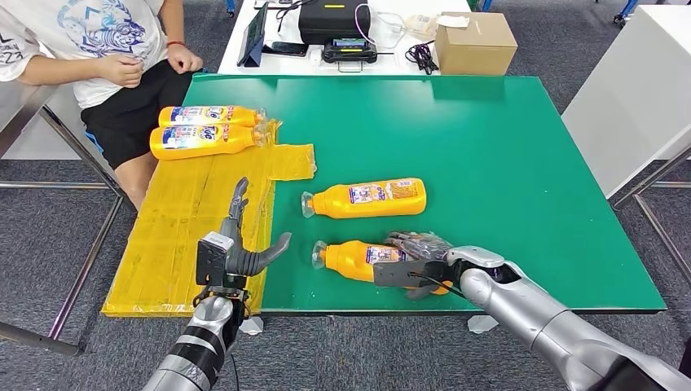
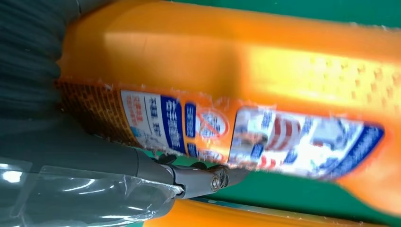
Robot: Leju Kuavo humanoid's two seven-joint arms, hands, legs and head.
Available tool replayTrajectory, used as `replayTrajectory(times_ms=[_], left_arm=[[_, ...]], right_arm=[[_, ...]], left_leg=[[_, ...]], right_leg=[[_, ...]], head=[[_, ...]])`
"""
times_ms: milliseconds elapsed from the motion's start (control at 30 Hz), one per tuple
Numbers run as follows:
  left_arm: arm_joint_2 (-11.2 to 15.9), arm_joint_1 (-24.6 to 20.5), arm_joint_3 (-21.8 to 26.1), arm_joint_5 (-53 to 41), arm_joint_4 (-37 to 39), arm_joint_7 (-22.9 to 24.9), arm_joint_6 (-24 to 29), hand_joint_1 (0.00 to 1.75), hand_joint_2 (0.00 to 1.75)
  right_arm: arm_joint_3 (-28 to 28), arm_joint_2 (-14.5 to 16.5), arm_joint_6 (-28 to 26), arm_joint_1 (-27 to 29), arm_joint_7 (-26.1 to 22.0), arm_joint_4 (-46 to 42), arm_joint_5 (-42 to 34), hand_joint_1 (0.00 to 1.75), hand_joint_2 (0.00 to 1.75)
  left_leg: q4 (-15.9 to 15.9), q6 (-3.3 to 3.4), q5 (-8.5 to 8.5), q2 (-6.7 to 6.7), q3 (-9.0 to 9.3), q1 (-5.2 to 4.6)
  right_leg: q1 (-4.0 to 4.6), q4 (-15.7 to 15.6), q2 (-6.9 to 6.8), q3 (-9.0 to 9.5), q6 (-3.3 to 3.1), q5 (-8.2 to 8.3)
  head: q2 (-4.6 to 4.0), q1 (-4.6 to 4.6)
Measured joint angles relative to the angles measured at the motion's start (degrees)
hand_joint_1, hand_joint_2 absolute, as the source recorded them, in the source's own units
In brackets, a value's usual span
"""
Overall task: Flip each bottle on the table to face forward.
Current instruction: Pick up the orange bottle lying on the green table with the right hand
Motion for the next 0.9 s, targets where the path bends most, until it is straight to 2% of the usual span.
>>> replayTrajectory(times_ms=[33,133,167,367,500,667,800,900], left_arm=[[0.0,0.0,0.0,0.0,0.0,0.0,-0.1,0.00,1.75],[-0.1,0.0,0.0,0.0,0.0,0.0,-0.2,0.00,1.75],[-0.1,-0.1,0.0,0.0,0.0,0.0,-0.2,0.00,1.75],[-0.2,-0.1,0.1,0.2,0.0,0.0,-0.2,0.00,1.75],[-0.2,0.6,0.4,0.4,-0.4,0.0,-0.3,0.00,1.75],[-0.2,2.9,1.6,0.4,-3.7,0.3,-0.9,0.00,1.75],[-0.2,4.8,3.0,0.4,-6.8,0.4,-1.2,0.00,1.75],[-0.2,5.7,3.8,0.7,-8.6,0.6,-1.2,0.00,1.75]], right_arm=[[0.0,0.3,-0.1,0.0,0.1,0.3,0.9,0.28,1.75],[0.0,1.4,-0.5,-0.2,0.3,1.6,3.4,1.56,1.75],[0.0,1.7,-0.8,-0.2,0.3,2.1,4.0,1.71,1.75],[-1.3,3.6,-4.9,0.7,-0.3,3.6,6.1,1.75,1.75],[-7.1,5.4,-13.6,5.9,-4.4,1.0,6.3,1.75,1.75],[-19.7,12.7,-25.1,17.0,-8.6,-10.0,12.1,1.75,1.75],[-27.7,18.3,-30.9,22.5,-11.1,-17.7,14.4,1.75,1.75],[-32.1,21.2,-34.0,25.5,-13.8,-22.6,14.2,1.75,1.75]], left_leg=[[0.0,0.00,0.00,0.03,0.03,0.00],[0.0,0.00,0.00,0.13,0.11,0.00],[0.0,0.00,0.00,0.15,0.12,0.00],[0.0,0.01,0.01,0.19,0.18,0.00],[0.0,0.01,0.02,0.14,0.12,0.03],[0.0,-0.01,0.01,0.11,-0.07,0.09],[0.0,-0.03,0.00,-0.08,-0.18,0.18],[0.0,-0.03,-0.01,-0.08,-0.21,0.12]], right_leg=[[0.00,0.0,0.01,0.02,0.00,0.00],[0.00,0.0,0.03,0.06,-0.01,0.01],[0.00,0.0,0.03,0.07,-0.01,0.01],[0.01,0.0,0.04,0.09,-0.05,0.11],[0.03,0.0,0.03,0.10,-0.09,0.13],[0.11,0.0,0.02,-0.14,-0.12,0.08],[0.17,0.0,-0.03,-0.17,-0.09,-0.06],[0.11,0.0,-0.02,-0.17,-0.08,-0.05]], head=[[0.00,0.00],[0.00,0.00],[0.00,0.01],[0.00,0.01],[0.00,0.03],[0.00,-0.03],[0.00,0.02],[0.00,0.02]])
